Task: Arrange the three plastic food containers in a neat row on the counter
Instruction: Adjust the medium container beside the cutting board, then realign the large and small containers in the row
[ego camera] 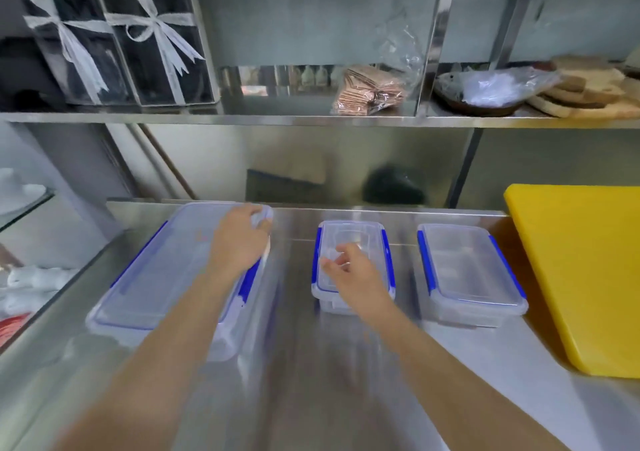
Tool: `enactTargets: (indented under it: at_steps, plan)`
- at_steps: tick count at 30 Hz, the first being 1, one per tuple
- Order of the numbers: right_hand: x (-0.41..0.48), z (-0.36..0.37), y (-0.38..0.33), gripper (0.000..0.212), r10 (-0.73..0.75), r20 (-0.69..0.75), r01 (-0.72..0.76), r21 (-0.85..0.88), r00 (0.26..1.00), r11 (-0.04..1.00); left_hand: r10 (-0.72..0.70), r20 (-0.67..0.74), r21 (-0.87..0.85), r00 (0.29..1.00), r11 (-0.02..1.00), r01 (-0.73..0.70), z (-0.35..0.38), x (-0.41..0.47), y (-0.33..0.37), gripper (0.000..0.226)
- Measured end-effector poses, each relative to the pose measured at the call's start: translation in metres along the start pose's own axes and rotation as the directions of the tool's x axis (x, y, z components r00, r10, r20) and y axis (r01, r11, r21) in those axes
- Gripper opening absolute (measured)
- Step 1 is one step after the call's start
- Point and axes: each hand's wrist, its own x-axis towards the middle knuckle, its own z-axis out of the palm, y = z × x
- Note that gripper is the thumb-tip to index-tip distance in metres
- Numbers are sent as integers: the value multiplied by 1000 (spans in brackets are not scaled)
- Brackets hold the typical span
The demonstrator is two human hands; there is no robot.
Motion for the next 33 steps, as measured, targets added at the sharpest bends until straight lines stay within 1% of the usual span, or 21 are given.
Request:
enactTargets:
  at_steps: [2, 4, 5, 7, 8, 10, 12, 13, 15, 17, 19, 21, 24, 27, 31, 33]
  plan:
    - [-8, 28, -13, 58, 10, 96, -16, 54, 995, 998, -66, -87, 83, 994, 994, 73, -25, 7, -37, 39]
    - [-14, 51, -24, 66, 30, 180, -48, 97, 983, 994, -164, -122, 180, 979, 966, 184, -47, 12, -73, 46]
    - [-17, 60, -28, 65, 46, 228, -77, 126, 973, 989, -221, -131, 219, 966, 944, 246, -56, 13, -90, 52]
    - [-20, 76, -35, 57, 41, 309, -107, 200, 950, 974, -342, -124, 260, 931, 895, 364, -71, 12, -124, 68]
    - [-21, 84, -37, 54, 30, 325, -104, 213, 945, 971, -402, -102, 254, 910, 874, 415, -74, 15, -146, 78]
    - [-21, 97, -39, 57, 21, 339, -105, 229, 941, 968, -486, -46, 213, 873, 849, 484, -76, 19, -182, 96]
    - [-19, 110, -38, 66, 43, 353, -132, 233, 935, 963, -559, 16, 147, 829, 821, 551, -68, 27, -218, 110]
    - [-19, 117, -37, 76, 63, 356, -149, 222, 932, 964, -573, 47, 150, 818, 814, 561, -67, 22, -217, 109]
    - [-17, 127, -33, 96, 96, 373, -175, 185, 923, 967, -545, 66, 161, 836, 832, 530, -71, 3, -194, 93]
    - [-19, 134, -31, 98, 100, 376, -172, 164, 921, 971, -495, 42, 120, 868, 865, 488, -70, -5, -187, 79]
    - [-18, 138, -27, 91, 81, 366, -150, 164, 927, 975, -455, 25, 82, 890, 888, 452, -67, -5, -190, 76]
    - [-17, 142, -23, 76, 56, 342, -119, 165, 938, 979, -433, 21, 69, 901, 900, 431, -66, -4, -194, 76]
    - [-19, 140, -25, 63, 72, 339, -144, 193, 938, 971, -429, 16, 47, 903, 903, 428, -64, -5, -195, 79]
    - [-21, 134, -27, 59, 72, 332, -152, 223, 941, 963, -413, 15, 37, 911, 910, 412, -62, -10, -190, 78]
    - [-22, 127, -24, 60, 87, 311, -160, 219, 946, 962, -399, 18, 30, 917, 917, 399, -57, -17, -181, 79]
    - [-23, 122, -21, 57, 94, 299, -163, 213, 950, 963, -391, 20, 21, 920, 920, 390, -54, -21, -177, 79]
